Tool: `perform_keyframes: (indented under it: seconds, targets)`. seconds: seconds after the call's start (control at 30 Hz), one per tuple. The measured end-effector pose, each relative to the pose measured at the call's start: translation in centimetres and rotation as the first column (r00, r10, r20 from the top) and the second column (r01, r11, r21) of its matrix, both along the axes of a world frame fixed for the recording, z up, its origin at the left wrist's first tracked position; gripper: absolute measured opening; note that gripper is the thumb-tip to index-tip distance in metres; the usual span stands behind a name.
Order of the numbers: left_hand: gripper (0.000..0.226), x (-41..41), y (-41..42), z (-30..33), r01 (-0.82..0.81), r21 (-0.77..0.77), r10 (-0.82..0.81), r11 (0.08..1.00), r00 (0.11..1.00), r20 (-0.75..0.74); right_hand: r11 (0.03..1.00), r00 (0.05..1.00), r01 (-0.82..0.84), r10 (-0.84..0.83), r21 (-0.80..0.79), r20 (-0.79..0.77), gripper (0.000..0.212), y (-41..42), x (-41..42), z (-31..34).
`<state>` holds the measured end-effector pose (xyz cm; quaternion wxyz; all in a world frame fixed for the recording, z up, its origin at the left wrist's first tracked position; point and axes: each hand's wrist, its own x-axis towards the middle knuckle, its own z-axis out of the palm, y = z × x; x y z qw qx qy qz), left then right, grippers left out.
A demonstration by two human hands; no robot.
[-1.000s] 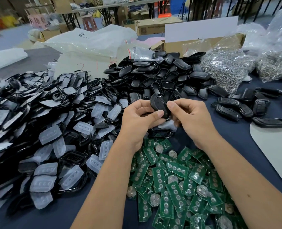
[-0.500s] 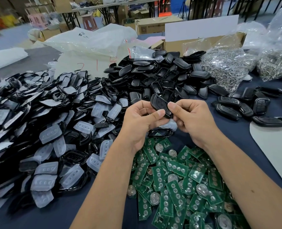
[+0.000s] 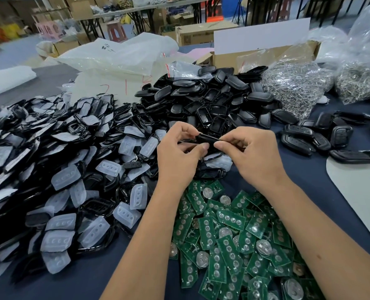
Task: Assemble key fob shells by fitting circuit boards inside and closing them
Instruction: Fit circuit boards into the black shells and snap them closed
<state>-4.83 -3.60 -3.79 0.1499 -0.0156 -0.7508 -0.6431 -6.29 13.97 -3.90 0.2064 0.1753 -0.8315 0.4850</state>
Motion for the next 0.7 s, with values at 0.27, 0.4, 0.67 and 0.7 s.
perform_keyframes:
  seconds: [0.27,0.4,0.67,0.7]
  targets:
    - [0.026,-0.1,0.6,0.5,0.024,0.15,-0.03,0.988,0.999,0.039,0.986,0.99,-0.027,0.049,-0.164,0.13,0.013,-0.3,0.2,0.2]
    - [0.021,-0.4,2.6,1.1,0.006,0.218,-0.036,0.976,0.99,0.134,0.95,0.981,0.074,-0.015,-0.303,0.192,0.017,-0.4,-0.2,0.1]
    - [0.026,-3.6,9.3,1.1,0.23,-0.074,-0.211,0.97,0.956,0.205,0.554,0.774,0.625,-0.355,-0.549,0.524,0.013,2.6,-2.5,-0.5]
    - [0.031,-4.2,10.2,1.0,0.258,-0.113,-0.23,0.959,0.95,0.211,0.491,0.759,0.649,-0.36,-0.581,0.543,0.01,3.1,-2.7,-0.4]
